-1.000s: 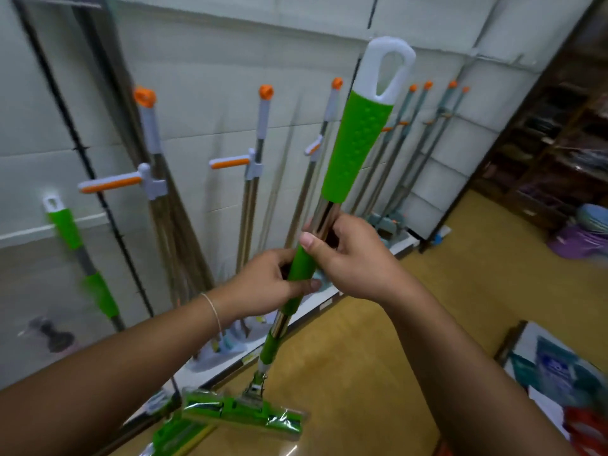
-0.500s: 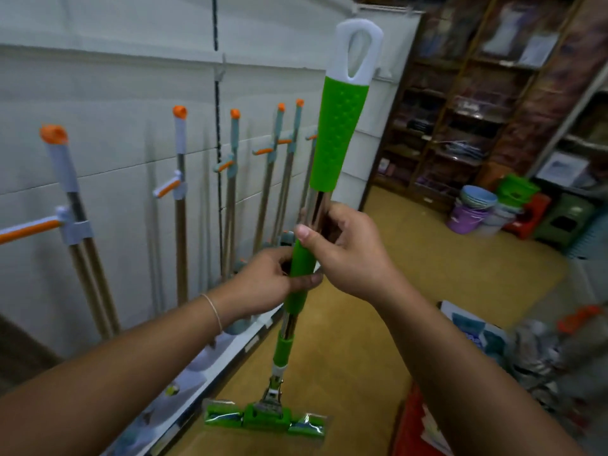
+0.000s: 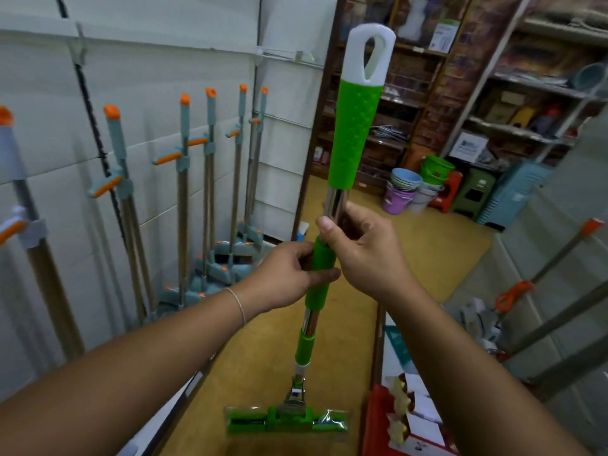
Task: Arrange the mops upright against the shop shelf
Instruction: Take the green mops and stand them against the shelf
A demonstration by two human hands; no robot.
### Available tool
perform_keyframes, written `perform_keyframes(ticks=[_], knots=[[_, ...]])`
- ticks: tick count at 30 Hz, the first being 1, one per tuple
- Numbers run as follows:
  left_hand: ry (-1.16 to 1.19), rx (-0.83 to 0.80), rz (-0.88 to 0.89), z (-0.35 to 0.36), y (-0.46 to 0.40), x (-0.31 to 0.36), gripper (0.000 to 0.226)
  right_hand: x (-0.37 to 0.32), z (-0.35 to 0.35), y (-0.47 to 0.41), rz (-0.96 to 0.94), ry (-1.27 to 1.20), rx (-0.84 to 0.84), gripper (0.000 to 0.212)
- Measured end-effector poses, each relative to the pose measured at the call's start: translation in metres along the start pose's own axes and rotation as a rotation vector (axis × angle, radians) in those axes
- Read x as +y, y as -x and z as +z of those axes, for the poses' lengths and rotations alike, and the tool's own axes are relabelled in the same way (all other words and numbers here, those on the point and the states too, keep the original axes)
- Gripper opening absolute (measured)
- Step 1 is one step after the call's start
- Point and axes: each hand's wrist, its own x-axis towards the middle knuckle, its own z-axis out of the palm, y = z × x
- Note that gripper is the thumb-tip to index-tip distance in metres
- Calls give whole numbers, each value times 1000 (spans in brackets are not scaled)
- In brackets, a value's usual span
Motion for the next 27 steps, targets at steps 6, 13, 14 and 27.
perform_keyframes(ticks=[6, 13, 14, 27], knots=[[-11, -176, 19, -5, -92, -9, 21, 45, -8, -64, 70, 47, 91, 17], [-5, -302, 108, -10, -173, -6, 21, 72, -19, -125, 161, 74, 277, 27], [-13, -309, 124, -9, -182, -5, 22, 76, -22, -131, 161, 89, 287, 27], [-126, -536, 159, 17, -324, -4, 28, 162, -72, -207, 153, 31, 400, 25]])
